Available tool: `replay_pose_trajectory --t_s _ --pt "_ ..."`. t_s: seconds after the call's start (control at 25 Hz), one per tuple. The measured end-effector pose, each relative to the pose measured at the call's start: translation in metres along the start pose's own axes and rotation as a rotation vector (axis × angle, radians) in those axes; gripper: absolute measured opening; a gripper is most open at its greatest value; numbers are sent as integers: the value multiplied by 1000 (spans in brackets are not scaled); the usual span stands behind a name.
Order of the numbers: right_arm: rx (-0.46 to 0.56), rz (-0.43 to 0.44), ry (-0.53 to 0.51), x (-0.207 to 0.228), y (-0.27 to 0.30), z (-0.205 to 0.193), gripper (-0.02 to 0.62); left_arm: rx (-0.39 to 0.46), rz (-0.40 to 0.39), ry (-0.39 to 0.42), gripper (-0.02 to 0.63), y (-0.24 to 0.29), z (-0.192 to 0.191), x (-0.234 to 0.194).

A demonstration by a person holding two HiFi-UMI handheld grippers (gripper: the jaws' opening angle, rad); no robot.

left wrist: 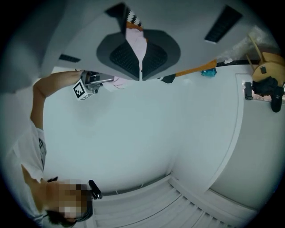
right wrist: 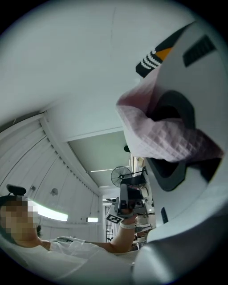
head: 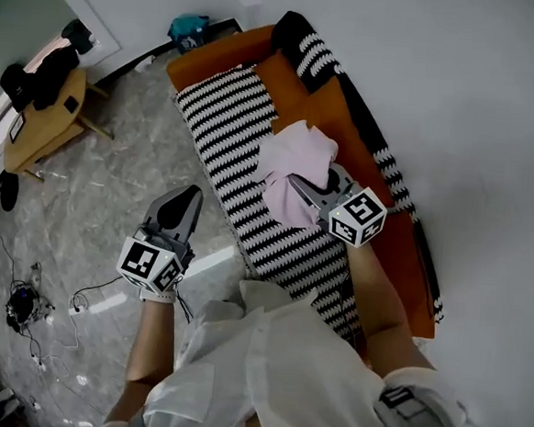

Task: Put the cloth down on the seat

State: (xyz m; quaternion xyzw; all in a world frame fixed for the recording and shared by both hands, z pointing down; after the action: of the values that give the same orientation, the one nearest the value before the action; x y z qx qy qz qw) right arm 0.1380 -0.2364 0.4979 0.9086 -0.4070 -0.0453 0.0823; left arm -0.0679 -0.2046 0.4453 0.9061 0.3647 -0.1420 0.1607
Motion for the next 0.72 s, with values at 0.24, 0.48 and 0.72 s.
replay_pose_trajectory --t_s 0.24,0.48,0.72 --pt "-76 -65 53 79 -18 -64 156 -47 -59 -21 32 81 -13 11" --pt "-184 -144 88 148 -53 -125 158 -111 -125 -61 32 140 -41 32" --pt "-285 -259 97 215 -94 -166 163 -145 -172 -55 32 187 -55 50"
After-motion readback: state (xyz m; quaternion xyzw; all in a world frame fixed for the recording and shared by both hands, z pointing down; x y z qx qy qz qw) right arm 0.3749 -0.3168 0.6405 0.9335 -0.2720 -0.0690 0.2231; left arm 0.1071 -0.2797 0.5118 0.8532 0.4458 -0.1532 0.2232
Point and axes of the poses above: the fingertips, and each gripper's own axes: y forward along the fingers, x to its right, z out of its top, the point moved 1 cm from there along -y, backward along the fingers, and after that the axes turned 13 degrees about -y, right-handed, at the moved point
